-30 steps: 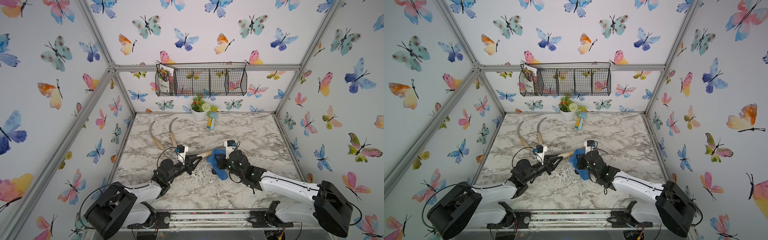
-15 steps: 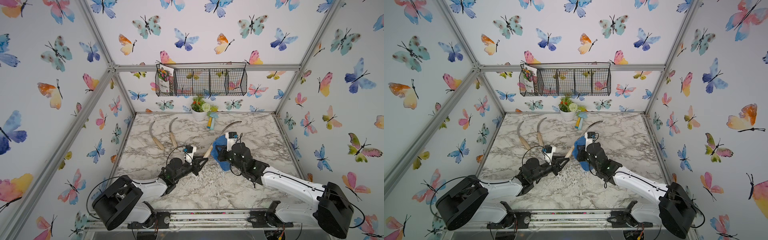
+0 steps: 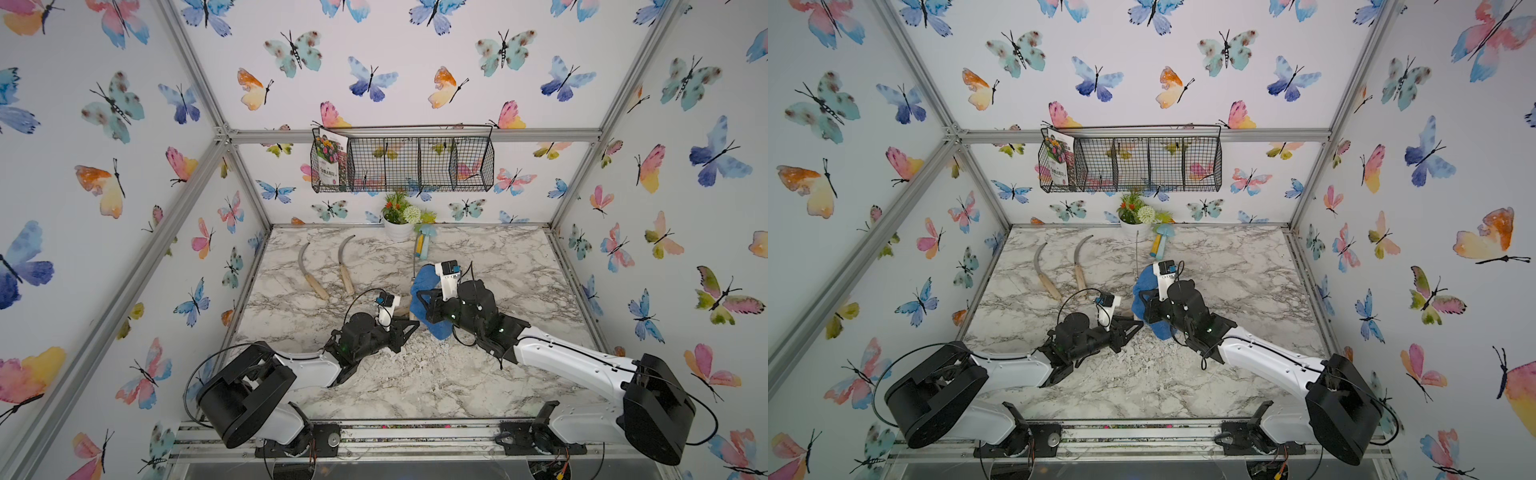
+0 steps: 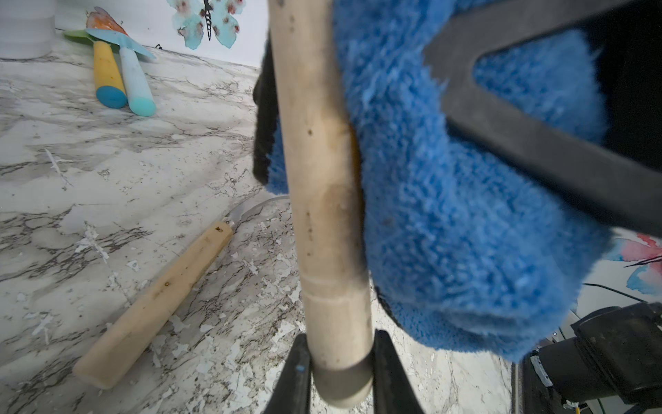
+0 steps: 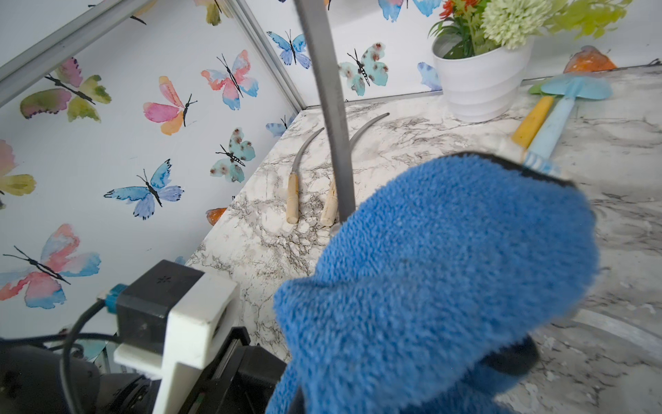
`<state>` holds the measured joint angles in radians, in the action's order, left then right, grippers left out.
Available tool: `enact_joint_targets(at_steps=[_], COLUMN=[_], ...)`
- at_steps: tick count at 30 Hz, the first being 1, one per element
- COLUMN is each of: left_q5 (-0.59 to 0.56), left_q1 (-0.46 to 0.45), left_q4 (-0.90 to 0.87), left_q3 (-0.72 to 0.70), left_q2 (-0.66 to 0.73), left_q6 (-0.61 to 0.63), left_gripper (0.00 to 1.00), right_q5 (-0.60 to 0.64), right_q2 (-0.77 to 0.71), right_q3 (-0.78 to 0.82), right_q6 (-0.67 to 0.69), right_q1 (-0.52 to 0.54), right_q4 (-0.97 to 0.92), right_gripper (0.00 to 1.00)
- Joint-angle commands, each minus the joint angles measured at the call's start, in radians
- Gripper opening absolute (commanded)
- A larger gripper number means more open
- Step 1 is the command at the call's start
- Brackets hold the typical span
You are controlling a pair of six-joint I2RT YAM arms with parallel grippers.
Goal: Wipe small sickles with rags
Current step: Adjust the small sickle, then wipe the small sickle.
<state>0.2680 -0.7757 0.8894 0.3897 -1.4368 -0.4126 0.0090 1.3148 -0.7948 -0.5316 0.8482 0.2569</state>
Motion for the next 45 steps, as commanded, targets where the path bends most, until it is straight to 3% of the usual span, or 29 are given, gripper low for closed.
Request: enact_joint_targets(at_steps=[1, 4, 12, 17, 21, 27, 30, 36, 40, 45], left_q5=[0.166, 0.142, 0.198, 0.206, 0.282, 0.247, 0.237, 0.226, 0.199, 0.174], left_q1=[-0.058, -0.055, -0.023, 0.043, 0.122, 0.144, 0.144, 0.142, 0.142, 0.139], left_q4=[0.083, 0.064, 0.131, 0.173, 0.245, 0.241, 0.239, 0.223, 0.211, 0.192], left_q3=[0.027, 0.019, -0.034, -0.068, -0.105, -0.128, -0.137, -0.142, -0.141, -0.138], left_q2=[0.017, 0.043, 0.092, 0.117, 0.128, 0.162, 0.184, 0.21, 0.211, 0.22], left_q6=[0.077, 0.077, 0.043, -0.007, -0.069, -0.055, -0.042, -0.027, -0.014, 0.0], left_gripper=[0.0, 0.0, 0.0, 0.0, 0.0, 0.0, 0.0, 0.0, 0.0, 0.0], right_q5=[0.008, 0.078, 0.06, 0.108, 0.185, 0.223, 0.163, -0.172, -0.192, -0.229], right_q2=[-0.004, -0.052, -0.142, -0.224, -0.292, -0.35, -0.336, -0.115, -0.016, -0.039], right_q3=[-0.02, 0.018, 0.052, 0.062, 0.077, 0.175, 0.203, 0.222, 0.19, 0.232], right_q6=[0.002, -0.013, 0.017, 0.025, 0.0, -0.047, -0.061, -0.08, -0.078, -0.096], right_q1=[0.011, 0.011, 0.01, 0.009, 0.007, 0.002, 0.002, 0.022, 0.082, 0.087], right_q4=[0.051, 0.043, 0.02, -0.033, -0.12, -0.143, -0.126, 0.112, 0.196, 0.304], right_gripper=[0.02, 0.02, 0.02, 0.02, 0.02, 0.02, 0.02, 0.02, 0.02, 0.02])
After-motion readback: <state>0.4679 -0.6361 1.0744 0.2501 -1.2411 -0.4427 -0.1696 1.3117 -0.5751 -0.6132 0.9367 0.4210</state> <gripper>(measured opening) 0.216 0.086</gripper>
